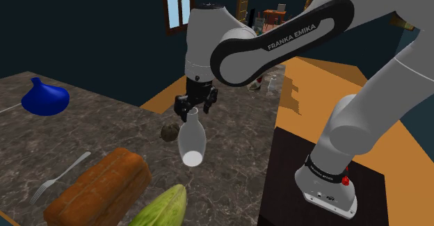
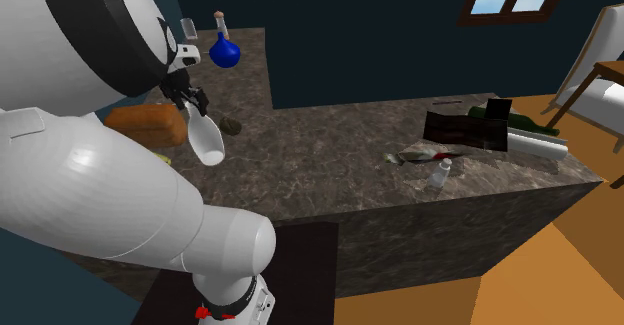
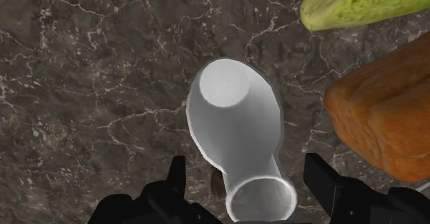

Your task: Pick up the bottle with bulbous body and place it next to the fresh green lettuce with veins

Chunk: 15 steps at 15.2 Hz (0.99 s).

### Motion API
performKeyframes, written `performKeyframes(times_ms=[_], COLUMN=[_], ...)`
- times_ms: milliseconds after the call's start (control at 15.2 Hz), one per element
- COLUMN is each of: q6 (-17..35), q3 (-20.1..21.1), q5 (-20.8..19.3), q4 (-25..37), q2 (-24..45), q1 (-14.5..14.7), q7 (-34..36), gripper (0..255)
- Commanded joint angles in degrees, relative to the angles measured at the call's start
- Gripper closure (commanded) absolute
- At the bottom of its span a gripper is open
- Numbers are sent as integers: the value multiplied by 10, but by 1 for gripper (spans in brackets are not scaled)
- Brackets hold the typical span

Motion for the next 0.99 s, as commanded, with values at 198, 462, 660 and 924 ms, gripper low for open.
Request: performKeyframes(times_ms=[198, 462, 660, 924], q6=[-20, -77, -77, -77], q3=[-4, -14, -14, -14], q5=[5, 15, 15, 15], q4=[10, 42, 42, 41], q2=[-11, -38, -38, -38], q1=[2, 7, 7, 7], q7=[-4, -12, -12, -12], gripper=[0, 0, 0, 0])
